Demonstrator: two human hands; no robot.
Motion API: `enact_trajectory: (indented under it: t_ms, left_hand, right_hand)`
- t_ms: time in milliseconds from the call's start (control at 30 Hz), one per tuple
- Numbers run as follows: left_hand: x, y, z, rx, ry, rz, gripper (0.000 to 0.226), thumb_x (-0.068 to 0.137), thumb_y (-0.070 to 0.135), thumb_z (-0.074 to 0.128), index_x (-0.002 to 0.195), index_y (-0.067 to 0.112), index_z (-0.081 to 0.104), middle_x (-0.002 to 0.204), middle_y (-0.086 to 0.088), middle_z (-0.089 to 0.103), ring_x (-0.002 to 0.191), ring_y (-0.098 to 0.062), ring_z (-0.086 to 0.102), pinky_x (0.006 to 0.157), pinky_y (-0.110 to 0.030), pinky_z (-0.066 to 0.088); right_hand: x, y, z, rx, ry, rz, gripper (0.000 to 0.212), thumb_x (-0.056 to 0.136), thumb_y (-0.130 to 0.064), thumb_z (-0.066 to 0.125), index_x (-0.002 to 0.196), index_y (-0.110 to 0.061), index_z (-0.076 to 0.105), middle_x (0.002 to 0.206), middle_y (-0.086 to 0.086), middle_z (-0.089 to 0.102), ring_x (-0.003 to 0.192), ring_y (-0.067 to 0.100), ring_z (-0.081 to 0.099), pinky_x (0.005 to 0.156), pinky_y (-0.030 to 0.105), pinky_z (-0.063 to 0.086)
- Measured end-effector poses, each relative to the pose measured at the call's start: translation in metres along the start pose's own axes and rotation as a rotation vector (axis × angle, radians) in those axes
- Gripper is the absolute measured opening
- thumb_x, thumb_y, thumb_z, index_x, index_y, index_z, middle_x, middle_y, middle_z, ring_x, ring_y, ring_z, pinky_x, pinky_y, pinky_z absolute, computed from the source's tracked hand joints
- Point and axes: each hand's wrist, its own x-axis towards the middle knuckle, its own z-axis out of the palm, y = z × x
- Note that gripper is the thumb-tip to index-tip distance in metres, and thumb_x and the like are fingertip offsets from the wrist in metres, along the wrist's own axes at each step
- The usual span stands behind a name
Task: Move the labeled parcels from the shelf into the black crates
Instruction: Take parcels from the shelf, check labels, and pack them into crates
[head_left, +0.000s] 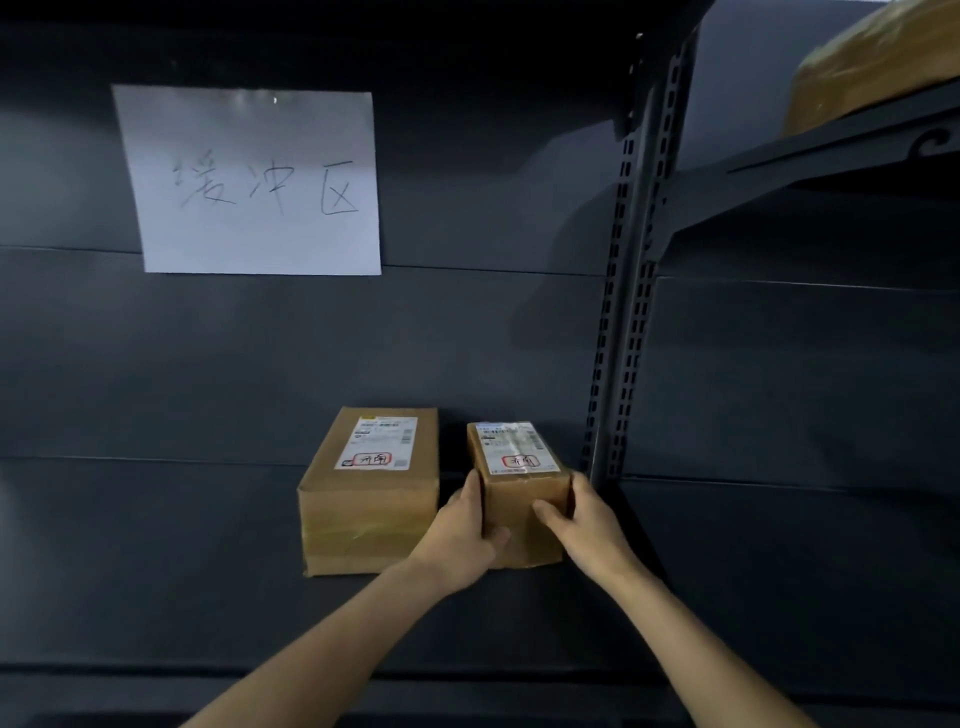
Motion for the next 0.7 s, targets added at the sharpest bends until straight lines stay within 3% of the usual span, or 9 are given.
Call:
enact_trajectory:
  t_ms: [100,233,333,433,533,700]
  left_hand:
    - [-0.014,0.002,-0.019,0.097,0.118,0.063,0.076,0.090,0.023,0.057,0.149,0.014,0.011,0.147,-0.004,0.036,0.134,-0.016,0.037,0.101,-0.017,0.027]
    - [-0.026,-0.009,-0.065,0.169,0.340,0.144,0.059,0.091,0.023,0.056,0.144,0.012,0.032,0.138,-0.006,0.048,0.126,-0.021,0.047,0.104,-0.027,0.036]
    - [-0.028,-0.036,-0.101,0.270,0.455,0.087,0.054,0.093,0.028,0.054,0.141,0.013,0.036,0.139,-0.006,0.046,0.129,-0.021,0.041,0.104,-0.030,0.033]
    - [-0.030,-0.069,-0.126,0.277,0.433,-0.155,0.061,0.094,0.036,0.049,0.145,0.010,0.028,0.147,-0.010,0.037,0.137,-0.027,0.031,0.109,-0.038,0.029]
    - [-0.033,-0.092,-0.133,0.066,0.324,-0.375,0.071,0.093,0.046,0.048,0.147,0.008,0.024,0.151,-0.012,0.032,0.140,-0.027,0.029,0.114,-0.039,0.026]
    - [-0.029,-0.095,-0.125,-0.361,0.197,-0.426,0.055,0.095,0.043,0.042,0.137,0.008,0.045,0.136,-0.009,0.053,0.120,-0.022,0.052,0.108,-0.037,0.036]
  right_hand:
    - [0.002,0.000,-0.002,0.051,-0.025,0.003,0.054,0.084,-0.026,0.066,0.132,-0.022,0.041,0.121,-0.005,0.058,0.110,0.011,0.054,0.096,0.030,0.044]
    - [0.007,-0.004,0.000,0.125,-0.074,0.038,0.064,0.079,-0.026,0.072,0.134,-0.025,0.039,0.114,-0.010,0.057,0.108,0.010,0.054,0.093,0.028,0.044]
    - [0.010,-0.007,0.007,0.161,-0.097,0.056,0.068,0.076,-0.025,0.075,0.133,-0.025,0.039,0.111,-0.010,0.058,0.104,0.011,0.056,0.088,0.027,0.045]
    - [0.011,-0.011,0.016,0.183,-0.116,0.072,0.071,0.074,-0.025,0.076,0.134,-0.024,0.038,0.113,-0.009,0.058,0.107,0.013,0.055,0.089,0.029,0.045]
    - [0.012,-0.015,0.024,0.182,-0.132,0.080,0.075,0.073,-0.025,0.077,0.135,-0.024,0.035,0.115,-0.006,0.056,0.108,0.014,0.053,0.088,0.029,0.043]
    - [0.012,-0.024,0.035,0.199,-0.160,0.099,0.079,0.073,-0.022,0.077,0.137,-0.022,0.031,0.125,-0.001,0.054,0.110,0.015,0.051,0.090,0.030,0.042]
